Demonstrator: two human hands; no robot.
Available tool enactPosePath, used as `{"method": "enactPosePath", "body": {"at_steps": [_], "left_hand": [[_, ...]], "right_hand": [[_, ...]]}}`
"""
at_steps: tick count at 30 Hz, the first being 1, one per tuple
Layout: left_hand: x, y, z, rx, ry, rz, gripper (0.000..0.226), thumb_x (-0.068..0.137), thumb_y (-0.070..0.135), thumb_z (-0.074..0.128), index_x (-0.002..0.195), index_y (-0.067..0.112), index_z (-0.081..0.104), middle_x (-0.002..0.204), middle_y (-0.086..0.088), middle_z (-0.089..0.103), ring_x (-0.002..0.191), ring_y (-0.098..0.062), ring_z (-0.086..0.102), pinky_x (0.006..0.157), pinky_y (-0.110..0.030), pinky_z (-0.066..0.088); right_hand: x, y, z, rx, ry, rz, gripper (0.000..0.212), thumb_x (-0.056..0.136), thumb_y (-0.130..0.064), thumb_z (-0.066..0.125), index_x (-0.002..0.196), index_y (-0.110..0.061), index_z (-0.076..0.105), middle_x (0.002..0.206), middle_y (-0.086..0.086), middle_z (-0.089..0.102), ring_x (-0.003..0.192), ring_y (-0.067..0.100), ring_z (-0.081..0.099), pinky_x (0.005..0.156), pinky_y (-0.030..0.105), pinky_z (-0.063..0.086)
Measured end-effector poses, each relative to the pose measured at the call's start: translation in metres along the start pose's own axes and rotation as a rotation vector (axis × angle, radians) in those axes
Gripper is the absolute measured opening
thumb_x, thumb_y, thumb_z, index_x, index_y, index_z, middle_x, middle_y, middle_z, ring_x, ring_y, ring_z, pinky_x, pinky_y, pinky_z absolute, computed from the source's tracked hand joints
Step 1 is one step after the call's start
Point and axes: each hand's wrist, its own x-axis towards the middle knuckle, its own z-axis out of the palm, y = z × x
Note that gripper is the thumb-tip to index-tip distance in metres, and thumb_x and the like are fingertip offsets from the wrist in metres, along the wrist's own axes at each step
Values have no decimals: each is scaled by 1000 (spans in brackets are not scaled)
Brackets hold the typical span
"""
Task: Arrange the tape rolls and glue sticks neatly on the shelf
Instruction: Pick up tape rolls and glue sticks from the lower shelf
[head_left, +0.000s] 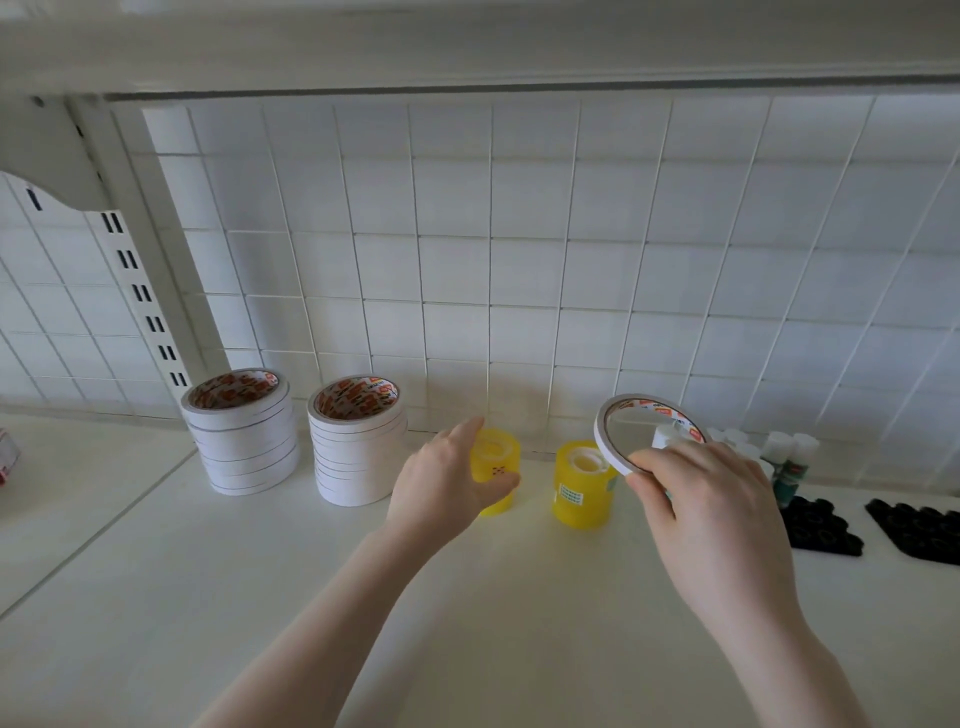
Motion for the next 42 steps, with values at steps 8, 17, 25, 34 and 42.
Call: {"method": "enactPosePath", "body": {"at_steps": [8,17,25,34,42], "left_hand": [[-29,-6,-36,130,207,201,37,86,47,55,113,21,56,111,5,58,105,-19,53,78,-27,39],[-79,-103,-91,235,304,54,21,78,32,71,89,15,64,87,0,66,84,-26,60,62,-32,46],[-91,-206,-135,252,274,-11,28,83,36,65,103,16,64,100,0,65,95,-25,59,64,-30,40],[-90,-254,-133,122,116,-132,38,91,41,48,127,29,45,127,11,49,118,-12,44,87,-25,38],[-91,-263,-133,7,134,-174,35,91,34,50,126,28,47,127,12,48,119,-9,42,87,-20,34]], "right_hand": [[7,-17,-7,51,5,-35,10,74,-18,60,66,-13,65,59,1,55,61,31,55,58,36,44],[29,-94,2,125,-28,-122,8,72,-20,60,67,-16,65,62,1,61,64,29,57,59,33,42],[58,-210,43,182,-95,-113,14,74,-21,57,72,-14,68,69,4,65,70,31,58,64,34,42],[99,-295,88,328,-286,-127,12,86,-18,60,78,-17,69,65,-9,47,78,22,46,63,30,24],[108,-311,117,367,-427,-106,13,85,-16,60,79,-8,69,76,4,63,79,23,54,64,32,33]]}}
